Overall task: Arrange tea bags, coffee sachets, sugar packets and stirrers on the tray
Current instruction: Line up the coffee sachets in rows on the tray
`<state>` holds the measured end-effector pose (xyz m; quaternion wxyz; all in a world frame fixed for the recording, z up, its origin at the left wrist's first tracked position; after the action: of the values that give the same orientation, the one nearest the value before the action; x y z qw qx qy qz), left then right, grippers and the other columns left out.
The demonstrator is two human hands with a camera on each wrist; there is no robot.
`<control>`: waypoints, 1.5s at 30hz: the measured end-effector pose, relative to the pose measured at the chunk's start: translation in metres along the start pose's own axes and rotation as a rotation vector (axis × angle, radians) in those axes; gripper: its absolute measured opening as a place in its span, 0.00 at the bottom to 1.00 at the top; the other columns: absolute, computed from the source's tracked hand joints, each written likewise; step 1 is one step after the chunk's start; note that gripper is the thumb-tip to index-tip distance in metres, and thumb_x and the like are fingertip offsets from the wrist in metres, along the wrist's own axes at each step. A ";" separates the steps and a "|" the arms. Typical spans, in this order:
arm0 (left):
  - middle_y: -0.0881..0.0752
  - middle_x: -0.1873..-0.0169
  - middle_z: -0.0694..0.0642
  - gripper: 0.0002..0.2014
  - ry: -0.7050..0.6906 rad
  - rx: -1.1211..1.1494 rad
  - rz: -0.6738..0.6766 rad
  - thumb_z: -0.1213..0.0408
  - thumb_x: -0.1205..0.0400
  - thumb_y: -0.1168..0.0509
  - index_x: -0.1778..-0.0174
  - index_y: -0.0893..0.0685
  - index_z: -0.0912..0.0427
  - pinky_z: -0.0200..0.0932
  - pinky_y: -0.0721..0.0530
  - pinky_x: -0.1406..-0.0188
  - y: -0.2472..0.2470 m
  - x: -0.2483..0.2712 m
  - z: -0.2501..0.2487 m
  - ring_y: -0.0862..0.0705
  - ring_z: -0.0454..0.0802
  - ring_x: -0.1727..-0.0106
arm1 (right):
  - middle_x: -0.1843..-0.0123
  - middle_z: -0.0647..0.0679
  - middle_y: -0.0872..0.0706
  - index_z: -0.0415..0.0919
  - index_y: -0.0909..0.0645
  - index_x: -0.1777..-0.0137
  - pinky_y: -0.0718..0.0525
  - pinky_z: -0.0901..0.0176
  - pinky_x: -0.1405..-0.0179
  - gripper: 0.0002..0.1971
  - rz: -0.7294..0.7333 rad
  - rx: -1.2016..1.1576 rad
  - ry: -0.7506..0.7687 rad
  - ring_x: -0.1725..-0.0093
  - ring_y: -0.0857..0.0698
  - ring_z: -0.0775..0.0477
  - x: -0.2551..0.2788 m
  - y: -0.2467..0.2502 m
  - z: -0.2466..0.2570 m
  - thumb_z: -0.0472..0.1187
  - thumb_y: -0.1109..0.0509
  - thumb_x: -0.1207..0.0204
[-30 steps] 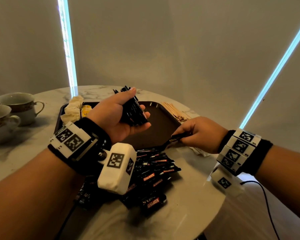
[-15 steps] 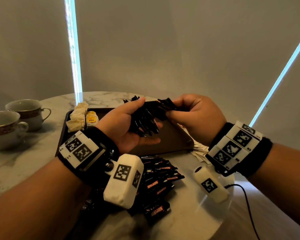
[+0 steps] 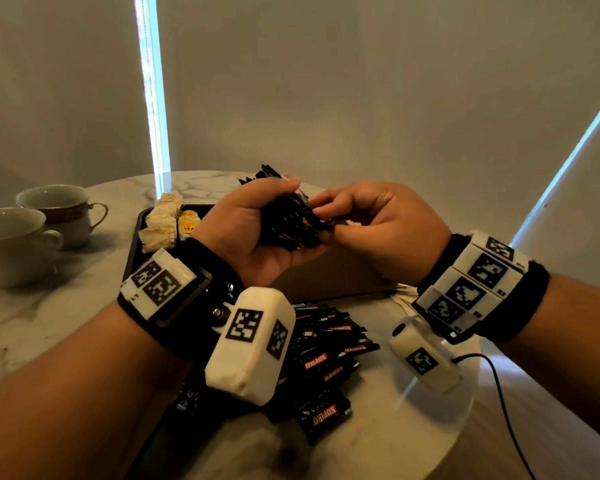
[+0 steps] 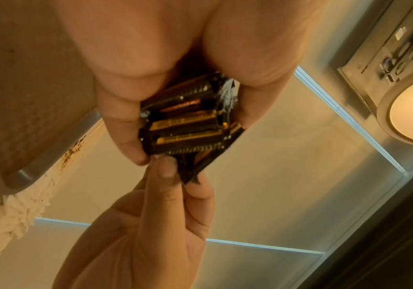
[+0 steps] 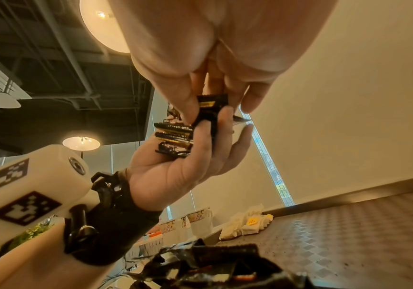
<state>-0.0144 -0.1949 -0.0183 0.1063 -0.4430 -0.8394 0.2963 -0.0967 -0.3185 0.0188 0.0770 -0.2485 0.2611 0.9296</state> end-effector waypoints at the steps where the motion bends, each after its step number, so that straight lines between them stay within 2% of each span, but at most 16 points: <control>1: 0.13 0.50 0.66 0.12 -0.007 -0.005 0.010 0.61 0.17 0.37 0.43 0.20 0.64 0.58 0.13 0.46 -0.002 0.000 0.001 0.10 0.62 0.52 | 0.44 0.46 0.12 0.43 0.13 0.53 0.16 0.64 0.40 0.15 0.003 0.031 0.015 0.44 0.12 0.56 0.001 0.000 0.001 0.24 0.24 0.34; 5: 0.16 0.40 0.69 0.22 -0.025 -0.044 0.038 0.62 0.18 0.37 0.31 0.22 0.72 0.58 0.16 0.42 -0.002 0.002 0.003 0.14 0.66 0.39 | 0.37 0.54 0.13 0.48 0.12 0.46 0.16 0.60 0.36 0.18 0.094 0.157 0.025 0.38 0.13 0.56 0.008 -0.001 0.003 0.33 0.22 0.35; 7: 0.21 0.32 0.76 0.29 0.002 -0.061 0.053 0.63 0.18 0.36 0.23 0.28 0.76 0.63 0.26 0.27 0.002 -0.001 0.006 0.20 0.73 0.30 | 0.33 0.56 0.14 0.47 0.14 0.37 0.18 0.56 0.30 0.23 0.137 0.201 0.042 0.32 0.16 0.57 0.010 -0.002 0.004 0.36 0.21 0.33; 9: 0.23 0.31 0.77 0.28 0.016 -0.074 0.069 0.64 0.19 0.35 0.25 0.26 0.77 0.69 0.37 0.18 0.004 -0.002 0.009 0.24 0.75 0.26 | 0.30 0.54 0.14 0.46 0.15 0.32 0.21 0.46 0.26 0.25 0.145 0.265 0.052 0.29 0.18 0.56 0.010 -0.003 0.003 0.39 0.22 0.31; 10: 0.20 0.33 0.74 0.26 0.017 -0.081 0.073 0.65 0.21 0.34 0.28 0.22 0.76 0.68 0.35 0.20 0.004 -0.003 0.010 0.21 0.72 0.29 | 0.31 0.55 0.14 0.50 0.16 0.32 0.20 0.45 0.27 0.24 0.148 0.280 0.050 0.30 0.17 0.56 0.009 -0.003 0.003 0.39 0.23 0.30; 12: 0.14 0.39 0.69 0.22 0.030 -0.100 0.074 0.66 0.23 0.33 0.33 0.18 0.72 0.63 0.22 0.29 0.002 -0.003 0.011 0.14 0.64 0.36 | 0.36 0.57 0.12 0.58 0.17 0.35 0.16 0.46 0.32 0.23 0.160 0.251 0.016 0.37 0.14 0.56 0.009 -0.005 0.002 0.38 0.24 0.29; 15: 0.14 0.43 0.67 0.24 0.051 -0.135 0.030 0.64 0.21 0.33 0.30 0.19 0.73 0.62 0.13 0.37 0.004 -0.003 0.010 0.14 0.62 0.41 | 0.44 0.53 0.10 0.58 0.17 0.37 0.13 0.51 0.42 0.22 0.172 0.168 -0.041 0.47 0.11 0.54 0.010 -0.006 0.000 0.38 0.24 0.29; 17: 0.17 0.45 0.65 0.26 0.054 -0.120 -0.020 0.63 0.24 0.30 0.31 0.20 0.72 0.57 0.10 0.50 0.006 -0.002 0.007 0.14 0.57 0.46 | 0.48 0.55 0.11 0.60 0.17 0.38 0.12 0.51 0.45 0.23 0.138 0.197 -0.088 0.48 0.12 0.55 0.012 -0.001 -0.003 0.43 0.21 0.33; 19: 0.18 0.50 0.62 0.21 0.036 -0.087 -0.093 0.64 0.30 0.27 0.42 0.19 0.66 0.54 0.10 0.57 0.011 -0.003 0.003 0.15 0.53 0.52 | 0.48 0.56 0.13 0.61 0.18 0.43 0.11 0.44 0.45 0.24 0.131 0.280 -0.179 0.48 0.14 0.54 0.015 0.008 -0.010 0.51 0.18 0.40; 21: 0.19 0.52 0.60 0.20 0.028 -0.028 -0.148 0.64 0.33 0.25 0.47 0.20 0.62 0.55 0.11 0.58 0.016 -0.005 0.000 0.15 0.54 0.51 | 0.45 0.52 0.14 0.60 0.19 0.46 0.10 0.39 0.47 0.27 0.273 0.318 -0.324 0.46 0.12 0.50 0.024 0.013 -0.021 0.56 0.15 0.46; 24: 0.20 0.48 0.61 0.21 0.029 0.017 -0.162 0.65 0.32 0.23 0.46 0.22 0.60 0.55 0.12 0.60 0.017 -0.006 -0.001 0.16 0.55 0.48 | 0.45 0.59 0.17 0.63 0.23 0.48 0.11 0.47 0.47 0.28 0.570 0.561 -0.422 0.47 0.16 0.53 0.045 0.011 -0.036 0.56 0.12 0.45; 26: 0.21 0.47 0.61 0.22 0.025 0.015 -0.160 0.64 0.32 0.24 0.45 0.22 0.60 0.54 0.11 0.60 0.015 -0.005 -0.001 0.16 0.55 0.48 | 0.45 0.63 0.21 0.63 0.25 0.48 0.13 0.53 0.46 0.27 0.638 0.657 -0.419 0.48 0.20 0.58 0.056 0.010 -0.043 0.55 0.12 0.43; 31: 0.21 0.48 0.61 0.22 0.030 0.037 -0.156 0.62 0.32 0.27 0.43 0.23 0.60 0.53 0.11 0.60 0.014 -0.005 0.000 0.16 0.54 0.50 | 0.46 0.66 0.21 0.61 0.23 0.48 0.22 0.76 0.56 0.19 0.595 0.727 -0.311 0.49 0.23 0.71 0.067 0.009 -0.052 0.49 0.17 0.32; 37: 0.22 0.46 0.61 0.18 0.023 0.027 -0.151 0.62 0.32 0.27 0.48 0.21 0.59 0.54 0.11 0.61 0.015 -0.006 0.002 0.15 0.54 0.51 | 0.50 0.63 0.15 0.58 0.16 0.51 0.14 0.64 0.56 0.09 0.460 0.728 -0.244 0.54 0.16 0.60 0.071 0.019 -0.063 0.45 0.22 0.28; 42: 0.21 0.47 0.60 0.15 0.017 0.029 -0.153 0.62 0.31 0.28 0.49 0.19 0.59 0.54 0.10 0.60 0.015 -0.006 0.001 0.14 0.54 0.52 | 0.52 0.67 0.16 0.54 0.17 0.61 0.24 0.77 0.60 0.07 0.375 0.743 -0.174 0.52 0.18 0.69 0.074 0.032 -0.063 0.40 0.23 0.27; 45: 0.20 0.48 0.59 0.16 0.022 0.033 -0.156 0.62 0.30 0.28 0.49 0.20 0.59 0.54 0.11 0.61 0.016 -0.007 0.001 0.14 0.53 0.53 | 0.47 0.62 0.15 0.56 0.19 0.55 0.16 0.68 0.58 0.09 0.382 0.719 -0.197 0.53 0.16 0.60 0.076 0.031 -0.063 0.46 0.21 0.29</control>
<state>-0.0004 -0.1941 -0.0283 0.1455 -0.3777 -0.8652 0.2960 -0.1441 -0.3762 -0.0520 0.0098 -0.0629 0.6017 0.7962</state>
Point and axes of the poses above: each hand's wrist, its own x-axis away from the middle knuckle, its own y-axis out of the back of the hand, z = x × y, the point moved 4 cm from there along -x, towards the middle knuckle
